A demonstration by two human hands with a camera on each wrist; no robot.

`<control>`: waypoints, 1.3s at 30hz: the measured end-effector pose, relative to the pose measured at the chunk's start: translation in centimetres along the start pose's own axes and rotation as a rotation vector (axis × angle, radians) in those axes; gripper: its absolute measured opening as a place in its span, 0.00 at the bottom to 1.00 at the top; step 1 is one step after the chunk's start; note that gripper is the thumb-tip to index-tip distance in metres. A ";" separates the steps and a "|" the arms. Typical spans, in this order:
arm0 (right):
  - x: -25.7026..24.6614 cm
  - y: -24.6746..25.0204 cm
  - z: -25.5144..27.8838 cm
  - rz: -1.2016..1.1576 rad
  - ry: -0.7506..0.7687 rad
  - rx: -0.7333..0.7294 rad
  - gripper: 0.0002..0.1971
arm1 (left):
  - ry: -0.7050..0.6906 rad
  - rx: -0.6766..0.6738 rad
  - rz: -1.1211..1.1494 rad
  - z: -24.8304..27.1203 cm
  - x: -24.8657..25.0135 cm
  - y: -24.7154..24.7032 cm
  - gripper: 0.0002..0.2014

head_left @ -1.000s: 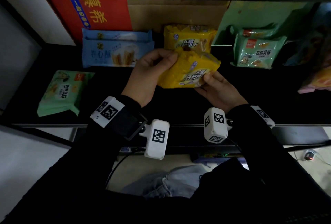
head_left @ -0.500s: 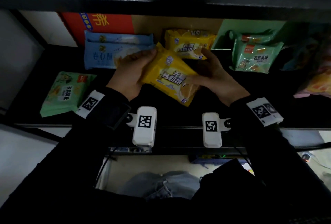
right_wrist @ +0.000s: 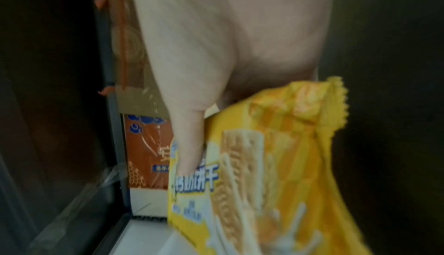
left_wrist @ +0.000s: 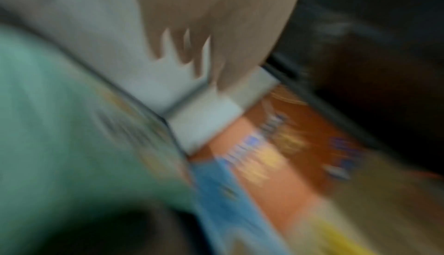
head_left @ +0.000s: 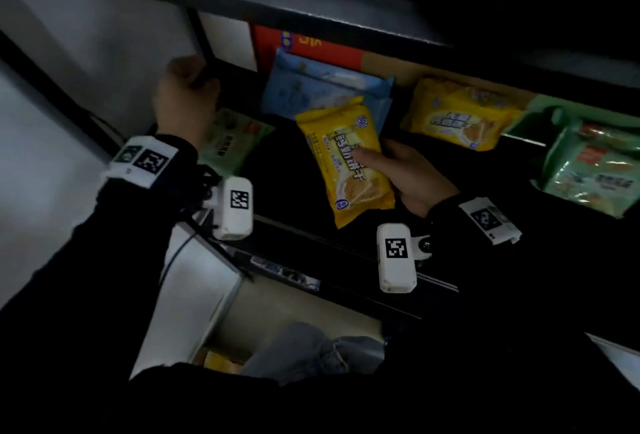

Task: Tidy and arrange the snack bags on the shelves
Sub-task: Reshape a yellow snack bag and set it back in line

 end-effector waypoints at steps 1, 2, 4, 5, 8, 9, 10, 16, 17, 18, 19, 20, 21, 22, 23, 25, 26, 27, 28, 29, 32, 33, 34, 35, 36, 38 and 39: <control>0.0 -0.2 -0.3 -0.014 -0.007 0.003 0.11 | 0.071 -0.073 -0.091 -0.6 -1.5 0.0 0.24; 0.0 -0.4 -0.6 -0.032 -0.013 0.003 0.12 | 0.147 -0.197 -0.136 -1.0 -2.9 -0.7 0.29; 0.0 -0.7 -1.0 -0.060 -0.017 -0.006 0.13 | 0.220 -0.462 -0.276 -0.7 -4.9 -2.2 0.34; 0.0 -0.7 -1.1 -0.064 -0.017 -0.010 0.12 | 0.222 -0.541 -0.374 -0.4 -5.4 -2.5 0.35; 0.1 -0.4 -1.3 -0.051 -0.021 -0.006 0.10 | 0.187 -0.558 -0.440 0.0 -5.7 -3.0 0.30; 0.0 -0.3 -1.3 -0.044 -0.021 -0.009 0.10 | 0.166 -0.549 -0.419 0.0 -5.6 -3.3 0.28; 0.0 -0.2 -1.3 -0.037 -0.024 -0.015 0.10 | 0.162 -0.533 -0.403 0.1 -5.6 -3.4 0.26; 0.2 -0.5 -1.5 0.015 -0.047 -0.044 0.07 | 0.225 -0.353 -0.285 0.1 -6.1 -2.5 0.27; 0.4 -0.7 -1.6 0.014 -0.057 -0.043 0.07 | 0.227 -0.317 -0.264 0.1 -6.3 -2.1 0.26; 0.5 -1.0 -1.7 0.011 -0.066 -0.042 0.08 | 0.233 -0.283 -0.251 0.1 -6.5 -1.7 0.25; 0.7 -1.3 -1.9 0.005 -0.075 -0.043 0.09 | 0.235 -0.247 -0.258 0.1 -6.6 -1.2 0.24; 0.8 -1.7 -2.0 -0.002 -0.083 -0.046 0.09 | 0.235 -0.208 -0.283 0.2 -6.6 -0.7 0.24; 1.0 -2.2 -2.1 -0.007 -0.089 -0.051 0.08 | 0.233 -0.157 -0.317 0.3 -6.3 -0.2 0.24; 1.1 -2.6 -2.2 -0.010 -0.095 -0.058 0.06 | 0.230 -0.088 -0.347 0.4 -5.9 0.4 0.23; 1.2 -3.1 -2.3 -0.013 -0.099 -0.064 0.05 | 0.214 -0.007 -0.368 0.6 -5.2 1.2 0.23; 1.2 -4.2 -2.5 -0.029 -0.100 -0.072 0.05 | 0.079 0.102 -0.339 1.5 -2.8 1.9 0.25; 1.2 -4.7 -2.5 -0.044 -0.100 -0.071 0.05 | -0.026 0.087 -0.289 2.2 -1.4 1.5 0.25; 1.1 -5.2 -2.6 -0.061 -0.098 -0.064 0.06 | -0.108 0.033 -0.228 3.0 -0.2 0.7 0.26; 0.9 -5.7 -2.6 -0.078 -0.095 -0.056 0.07 | -0.128 -0.058 -0.151 4.1 0.4 -0.6 0.27; 0.7 -6.2 -2.6 -0.097 -0.088 -0.050 0.09 | -0.082 -0.192 -0.055 5.3 0.7 -2.0 0.30; -0.1 -7.8 -2.5 -0.146 -0.046 -0.054 0.09 | 0.126 -0.573 0.300 9.2 0.8 -6.1 0.35; -0.3 -8.3 -2.4 -0.155 -0.041 -0.060 0.08 | 0.141 -0.596 0.379 9.8 0.8 -6.5 0.31; -0.5 -8.7 -2.3 -0.167 -0.045 -0.068 0.09 | 0.142 -0.573 0.420 9.9 0.6 -6.2 0.25; -0.5 -9.0 -2.3 -0.173 -0.056 -0.077 0.10 | 0.137 -0.532 0.444 9.5 0.5 -5.6 0.20; -0.5 -9.1 -2.3 -0.160 -0.073 -0.081 0.12 | 0.130 -0.483 0.449 8.9 0.4 -4.6 0.17; -0.3 -9.0 -2.2 -0.088 -0.101 -0.068 0.14 | 0.132 -0.362 0.437 7.0 -0.5 -2.4 0.15; -0.3 -8.8 -2.2 -0.060 -0.105 -0.047 0.15 | 0.145 -0.288 0.439 5.7 -1.2 -1.1 0.17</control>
Point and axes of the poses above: each hand's wrist, its own z-axis away from the middle knuckle, its own y-axis out of the back of the hand, x = y × z, the point moved 7 cm from there along -z, towards the middle knuckle, and after that the axes turned 2 degrees about x, right-handed, at the moved point
